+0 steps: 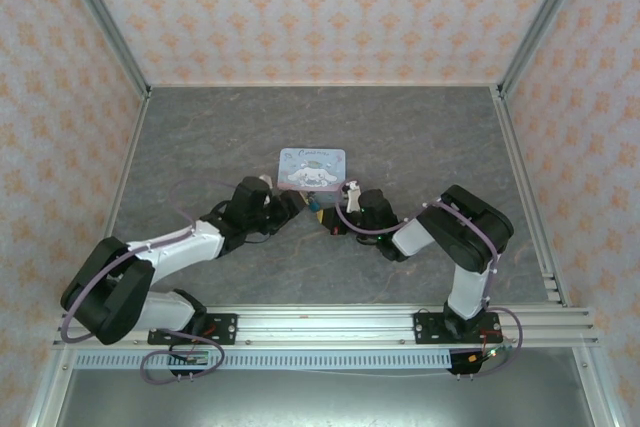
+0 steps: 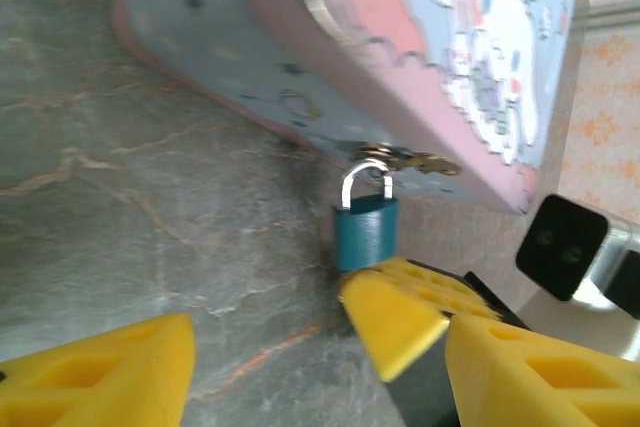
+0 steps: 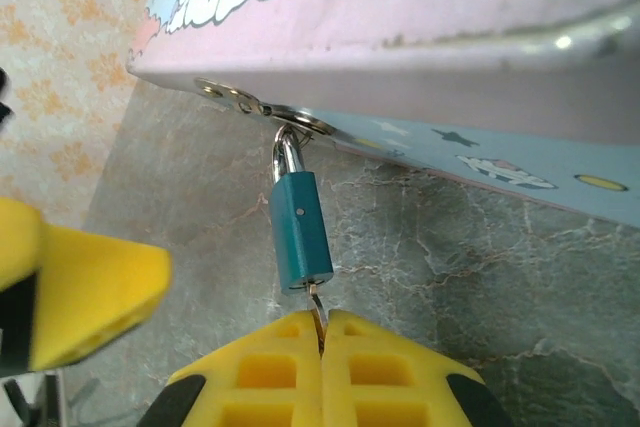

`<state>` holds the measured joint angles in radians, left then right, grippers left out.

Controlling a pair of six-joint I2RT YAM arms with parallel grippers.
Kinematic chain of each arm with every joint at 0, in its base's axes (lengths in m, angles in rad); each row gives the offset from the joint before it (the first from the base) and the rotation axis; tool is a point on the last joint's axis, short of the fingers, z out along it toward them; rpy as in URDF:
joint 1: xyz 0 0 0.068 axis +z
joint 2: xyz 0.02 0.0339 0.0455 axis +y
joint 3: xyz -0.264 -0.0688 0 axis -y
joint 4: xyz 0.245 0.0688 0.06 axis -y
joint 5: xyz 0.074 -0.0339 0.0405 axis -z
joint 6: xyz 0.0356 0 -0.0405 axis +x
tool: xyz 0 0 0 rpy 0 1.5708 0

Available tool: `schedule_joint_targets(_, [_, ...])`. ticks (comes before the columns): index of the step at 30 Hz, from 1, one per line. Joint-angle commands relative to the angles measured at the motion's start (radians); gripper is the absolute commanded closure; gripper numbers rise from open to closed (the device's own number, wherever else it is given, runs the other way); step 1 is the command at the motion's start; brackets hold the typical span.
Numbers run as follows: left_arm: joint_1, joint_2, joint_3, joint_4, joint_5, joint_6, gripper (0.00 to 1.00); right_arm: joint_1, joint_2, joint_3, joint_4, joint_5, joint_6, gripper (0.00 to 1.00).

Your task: Unlock a padlock with a key

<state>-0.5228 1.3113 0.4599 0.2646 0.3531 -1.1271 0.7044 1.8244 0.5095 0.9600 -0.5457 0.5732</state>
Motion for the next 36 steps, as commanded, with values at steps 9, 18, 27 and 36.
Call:
schedule_joint_targets(9, [-0.006,0.114,-0.034,0.361,-0.017,-0.117,0.44,0.012,0.02,0.033,0.106,-0.002,0.243,1.0])
schedule_joint_targets(18, [-0.031,0.185,-0.014,0.421,-0.023,-0.129,0.54,0.014,0.012,0.041,0.092,0.0,0.275,1.0])
schedule_joint_targets(27, [-0.04,0.271,0.026,0.466,-0.018,-0.144,0.59,0.013,0.002,0.042,0.075,0.001,0.272,1.0])
schedule_joint_targets(36, [-0.048,0.339,0.044,0.508,-0.014,-0.169,0.63,0.013,-0.008,0.049,0.054,-0.002,0.268,1.0])
